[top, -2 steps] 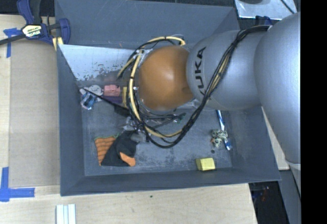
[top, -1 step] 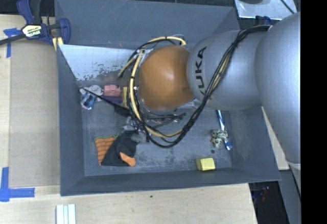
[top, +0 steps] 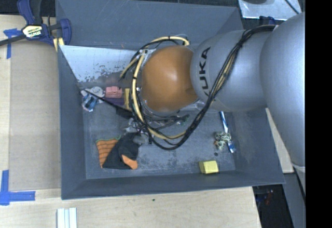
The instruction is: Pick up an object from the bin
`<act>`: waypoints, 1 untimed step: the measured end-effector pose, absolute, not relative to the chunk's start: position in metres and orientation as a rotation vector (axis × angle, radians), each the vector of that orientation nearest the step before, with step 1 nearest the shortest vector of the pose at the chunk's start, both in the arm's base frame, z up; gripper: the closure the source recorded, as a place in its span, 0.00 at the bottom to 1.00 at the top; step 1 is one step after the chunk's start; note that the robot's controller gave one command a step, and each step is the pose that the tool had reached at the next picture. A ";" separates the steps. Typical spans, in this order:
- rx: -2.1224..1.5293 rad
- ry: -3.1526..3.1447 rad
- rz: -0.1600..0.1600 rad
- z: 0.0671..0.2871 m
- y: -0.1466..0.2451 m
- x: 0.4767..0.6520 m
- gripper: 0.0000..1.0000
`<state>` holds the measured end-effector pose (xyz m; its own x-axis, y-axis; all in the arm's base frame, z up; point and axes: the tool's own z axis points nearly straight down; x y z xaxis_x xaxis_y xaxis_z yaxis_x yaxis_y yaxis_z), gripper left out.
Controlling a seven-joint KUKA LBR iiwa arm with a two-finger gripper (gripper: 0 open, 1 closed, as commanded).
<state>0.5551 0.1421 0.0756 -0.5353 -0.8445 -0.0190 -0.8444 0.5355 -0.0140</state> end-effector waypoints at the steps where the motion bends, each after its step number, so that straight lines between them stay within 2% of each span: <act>1: -1.507 2.744 0.001 0.097 0.142 0.552 1.00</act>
Offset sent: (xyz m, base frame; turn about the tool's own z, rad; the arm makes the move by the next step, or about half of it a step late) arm -0.0026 -0.0004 0.0153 0.0008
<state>0.5516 0.1415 0.0969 -0.5363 -0.8440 -0.0099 -0.8440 0.5364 -0.0046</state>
